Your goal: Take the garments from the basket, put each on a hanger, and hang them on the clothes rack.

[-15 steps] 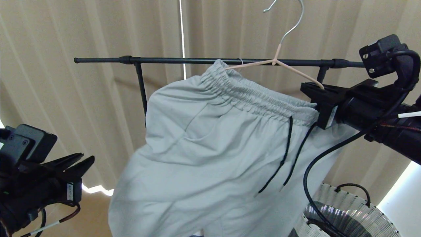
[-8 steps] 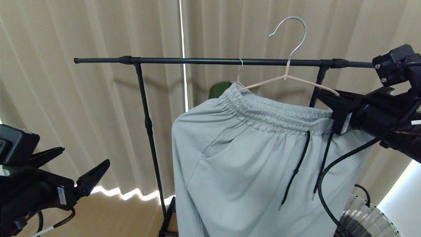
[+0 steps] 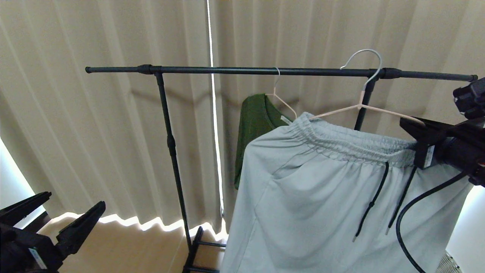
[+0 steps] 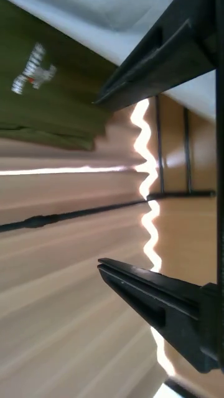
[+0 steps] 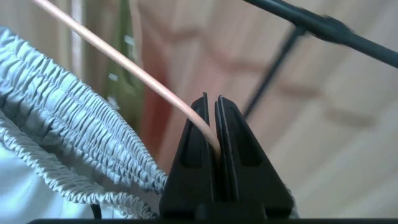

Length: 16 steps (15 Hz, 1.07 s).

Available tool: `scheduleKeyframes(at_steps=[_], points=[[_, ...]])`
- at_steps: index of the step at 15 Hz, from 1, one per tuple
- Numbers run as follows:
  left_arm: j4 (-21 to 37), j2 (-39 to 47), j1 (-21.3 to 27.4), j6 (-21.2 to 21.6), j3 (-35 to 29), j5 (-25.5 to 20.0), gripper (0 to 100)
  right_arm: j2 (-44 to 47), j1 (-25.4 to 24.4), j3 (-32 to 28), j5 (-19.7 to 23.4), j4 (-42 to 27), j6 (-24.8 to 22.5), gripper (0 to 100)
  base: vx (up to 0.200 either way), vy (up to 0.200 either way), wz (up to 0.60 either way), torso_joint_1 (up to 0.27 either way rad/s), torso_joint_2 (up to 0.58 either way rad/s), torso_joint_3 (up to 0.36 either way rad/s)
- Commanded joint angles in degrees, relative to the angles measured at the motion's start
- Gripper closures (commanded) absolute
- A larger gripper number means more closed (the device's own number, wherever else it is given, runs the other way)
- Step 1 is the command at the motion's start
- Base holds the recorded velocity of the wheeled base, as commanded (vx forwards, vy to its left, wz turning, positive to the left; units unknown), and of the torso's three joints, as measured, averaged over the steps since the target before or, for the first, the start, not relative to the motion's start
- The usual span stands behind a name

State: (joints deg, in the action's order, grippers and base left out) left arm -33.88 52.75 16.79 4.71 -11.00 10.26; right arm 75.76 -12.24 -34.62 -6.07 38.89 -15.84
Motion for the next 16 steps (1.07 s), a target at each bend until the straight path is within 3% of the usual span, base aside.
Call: scheduleKeyframes(at_steps=[1, 3, 6, 10, 13, 16], points=[[-0.05, -1.33, -0.09, -0.05, 0.01, -0.86, 0, -2.55, 3.1, 1.57, 0.01, -0.3, -0.25, 100, 0.0, 0.0, 0.0, 0.0, 0.0, 0.0], [0.04, -1.42, -0.09, 0.48, 0.1, -1.56, 0, -4.57, 6.79, 1.57, 0.01, -5.14, -1.3, 100, 0.0, 0.0, 0.0, 0.0, 0.0, 0.0], [-0.05, -1.42, -0.26, 1.45, 0.62, -1.56, 0, -9.06, 8.37, 0.61, -1.05, -12.17, -1.39, 100, 0.0, 0.0, 0.0, 0.0, 0.0, 0.0], [0.04, -1.51, -0.26, 1.53, 0.71, -1.56, 0, -13.27, 17.42, -1.15, -5.0, -22.54, -1.39, 100, 0.0, 0.0, 0.0, 0.0, 0.0, 0.0], [0.04, -1.51, -0.26, 1.62, 0.8, -1.56, 0, -13.27, 26.3, -2.38, -5.09, -23.42, -2.36, 100, 0.0, 0.0, 0.0, 0.0, 0.0, 0.0], [0.04, -1.33, -0.18, 1.53, 0.89, -1.56, 0, -13.27, 29.29, -2.47, -5.09, -23.24, -6.31, 100, 0.0, 0.0, 0.0, 0.0, 0.0, 0.0]])
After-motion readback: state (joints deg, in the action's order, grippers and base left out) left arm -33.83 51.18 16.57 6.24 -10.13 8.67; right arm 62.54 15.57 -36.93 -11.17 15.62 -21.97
